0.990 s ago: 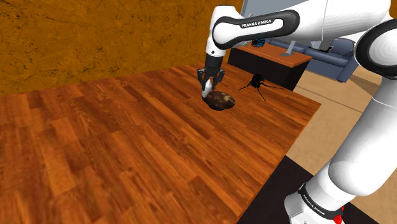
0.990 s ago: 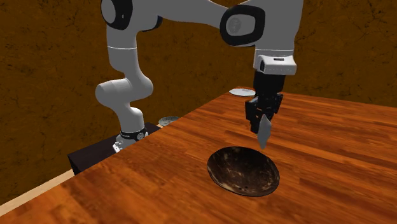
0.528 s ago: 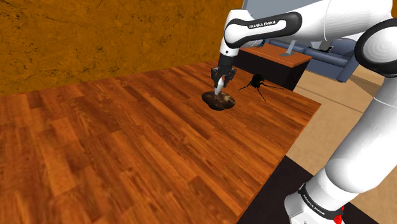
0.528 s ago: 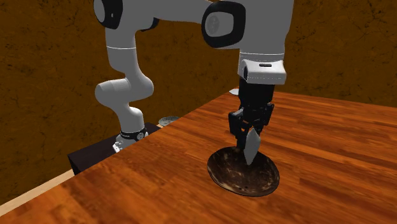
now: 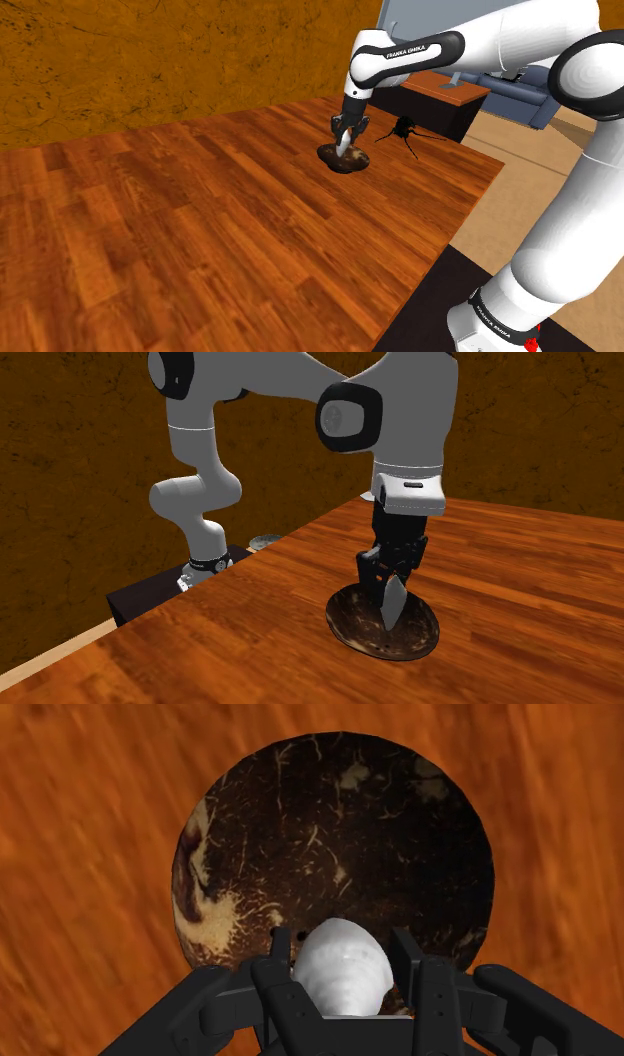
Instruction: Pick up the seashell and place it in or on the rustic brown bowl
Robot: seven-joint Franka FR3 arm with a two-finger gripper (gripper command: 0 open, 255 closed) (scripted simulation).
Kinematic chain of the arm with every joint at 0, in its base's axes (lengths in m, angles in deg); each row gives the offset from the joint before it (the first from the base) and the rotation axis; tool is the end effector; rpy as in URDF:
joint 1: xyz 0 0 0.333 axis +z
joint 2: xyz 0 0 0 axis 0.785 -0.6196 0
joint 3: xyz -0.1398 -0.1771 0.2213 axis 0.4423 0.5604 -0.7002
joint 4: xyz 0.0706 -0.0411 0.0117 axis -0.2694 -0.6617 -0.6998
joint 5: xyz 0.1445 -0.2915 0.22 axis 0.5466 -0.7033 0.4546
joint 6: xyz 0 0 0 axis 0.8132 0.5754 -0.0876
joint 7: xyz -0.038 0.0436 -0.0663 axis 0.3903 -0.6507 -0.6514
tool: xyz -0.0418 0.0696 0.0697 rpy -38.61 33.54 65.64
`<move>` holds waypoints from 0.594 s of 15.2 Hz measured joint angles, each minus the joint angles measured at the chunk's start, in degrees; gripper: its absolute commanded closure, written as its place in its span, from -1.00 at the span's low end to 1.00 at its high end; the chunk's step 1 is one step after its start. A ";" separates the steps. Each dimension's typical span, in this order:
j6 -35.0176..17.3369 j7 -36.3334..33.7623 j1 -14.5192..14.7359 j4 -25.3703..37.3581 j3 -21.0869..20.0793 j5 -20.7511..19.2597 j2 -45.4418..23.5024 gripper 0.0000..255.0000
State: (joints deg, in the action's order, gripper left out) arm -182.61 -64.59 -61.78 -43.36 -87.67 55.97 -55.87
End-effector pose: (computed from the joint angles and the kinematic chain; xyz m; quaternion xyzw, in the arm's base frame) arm 0.6054 -0.0158 0.4304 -0.9912 0.1319 0.0076 0.0018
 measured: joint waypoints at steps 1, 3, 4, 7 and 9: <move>-0.81 0.02 -0.02 -0.79 0.01 -0.01 -0.02 1.00; -2.19 -0.14 0.06 -1.46 0.01 -0.16 -0.75 1.00; -3.12 -0.24 0.11 -2.02 -0.02 -0.21 -0.86 1.00; -3.86 -0.14 0.04 -2.43 0.04 -0.26 -1.16 1.00; -4.05 -0.17 0.05 -2.56 0.04 -0.29 -1.30 1.00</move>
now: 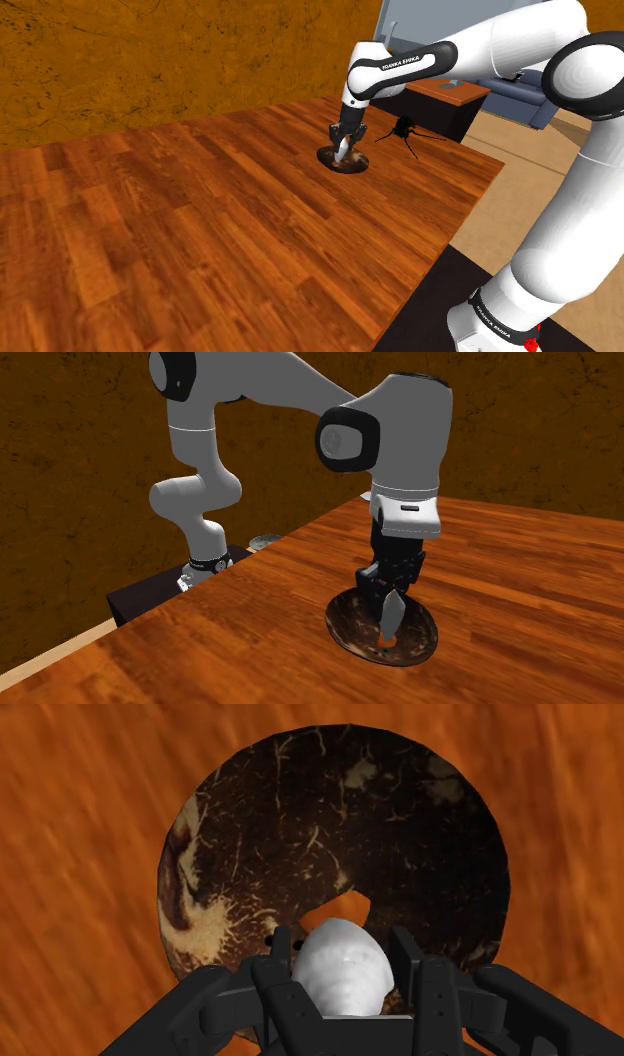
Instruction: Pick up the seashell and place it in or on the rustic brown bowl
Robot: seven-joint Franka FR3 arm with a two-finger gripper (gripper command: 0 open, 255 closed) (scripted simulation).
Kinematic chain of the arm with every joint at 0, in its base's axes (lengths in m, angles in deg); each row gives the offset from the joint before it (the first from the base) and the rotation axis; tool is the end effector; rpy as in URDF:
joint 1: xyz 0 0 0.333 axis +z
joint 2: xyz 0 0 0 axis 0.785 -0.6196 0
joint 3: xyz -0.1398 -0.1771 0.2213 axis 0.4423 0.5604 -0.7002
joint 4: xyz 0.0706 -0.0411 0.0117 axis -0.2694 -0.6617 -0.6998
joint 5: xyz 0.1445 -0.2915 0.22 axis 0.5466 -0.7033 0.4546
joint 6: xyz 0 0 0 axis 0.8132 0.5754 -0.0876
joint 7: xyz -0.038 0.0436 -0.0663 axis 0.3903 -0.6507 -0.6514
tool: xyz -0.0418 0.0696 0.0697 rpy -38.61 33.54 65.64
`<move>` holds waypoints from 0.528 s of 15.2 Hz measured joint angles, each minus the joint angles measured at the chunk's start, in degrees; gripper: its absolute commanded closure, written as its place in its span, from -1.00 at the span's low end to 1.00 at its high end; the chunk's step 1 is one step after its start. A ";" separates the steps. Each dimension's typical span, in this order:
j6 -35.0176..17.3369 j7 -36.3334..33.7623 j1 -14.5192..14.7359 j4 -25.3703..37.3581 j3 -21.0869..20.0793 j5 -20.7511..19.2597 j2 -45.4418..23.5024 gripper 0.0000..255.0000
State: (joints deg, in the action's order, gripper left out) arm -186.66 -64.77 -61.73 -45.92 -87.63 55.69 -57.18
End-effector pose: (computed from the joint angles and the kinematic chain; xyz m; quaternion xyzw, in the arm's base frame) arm 0.6055 -0.0156 0.4020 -0.9913 0.1318 0.0058 0.0019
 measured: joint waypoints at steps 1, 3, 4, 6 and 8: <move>-0.01 -0.01 0.01 -0.01 0.00 -0.01 -0.04 1.00; -0.01 0.00 0.00 -0.03 0.01 -0.01 -0.08 -1.00; 0.00 0.00 -0.01 -0.02 0.01 -0.01 -0.11 -1.00; 0.00 0.01 -0.01 -0.02 0.02 -0.01 -0.13 -1.00; 0.00 0.00 -0.01 -0.05 0.01 -0.01 -0.12 -1.00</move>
